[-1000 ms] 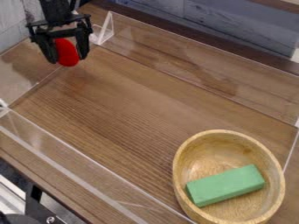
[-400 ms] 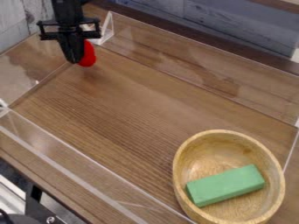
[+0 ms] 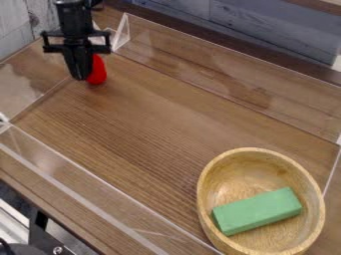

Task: Move the red object to the left side of the table

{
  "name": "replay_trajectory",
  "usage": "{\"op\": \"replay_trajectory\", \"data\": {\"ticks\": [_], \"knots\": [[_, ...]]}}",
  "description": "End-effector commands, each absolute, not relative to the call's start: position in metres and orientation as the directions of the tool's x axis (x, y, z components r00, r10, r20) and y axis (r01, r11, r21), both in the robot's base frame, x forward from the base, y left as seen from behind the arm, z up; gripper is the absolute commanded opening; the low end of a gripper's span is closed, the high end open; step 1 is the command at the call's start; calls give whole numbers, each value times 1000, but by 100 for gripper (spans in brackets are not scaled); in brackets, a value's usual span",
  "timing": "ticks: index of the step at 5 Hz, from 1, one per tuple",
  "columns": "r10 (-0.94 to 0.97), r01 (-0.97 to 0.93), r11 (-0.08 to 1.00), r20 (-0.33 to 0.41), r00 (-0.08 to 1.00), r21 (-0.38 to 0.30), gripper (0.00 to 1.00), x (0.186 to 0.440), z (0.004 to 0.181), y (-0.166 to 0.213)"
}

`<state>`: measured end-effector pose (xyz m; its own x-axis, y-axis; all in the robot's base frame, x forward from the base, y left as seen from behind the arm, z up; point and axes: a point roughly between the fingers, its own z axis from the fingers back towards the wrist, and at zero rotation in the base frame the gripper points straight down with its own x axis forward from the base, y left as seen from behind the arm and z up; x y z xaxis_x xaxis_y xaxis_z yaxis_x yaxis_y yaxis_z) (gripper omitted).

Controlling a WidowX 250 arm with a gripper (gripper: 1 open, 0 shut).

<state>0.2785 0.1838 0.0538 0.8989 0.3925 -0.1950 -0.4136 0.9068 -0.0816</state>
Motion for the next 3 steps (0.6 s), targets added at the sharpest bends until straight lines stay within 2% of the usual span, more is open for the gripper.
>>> {"op": "replay_trajectory", "data": {"ticks": [1,2,3], "knots": [[387,-402,913,-159,908,-71,100,276,64,190],[377,-393,917,-170,911,-72,100,272,62,190],[365,-384,920,-179,914,-83,100,276,70,184]]}}
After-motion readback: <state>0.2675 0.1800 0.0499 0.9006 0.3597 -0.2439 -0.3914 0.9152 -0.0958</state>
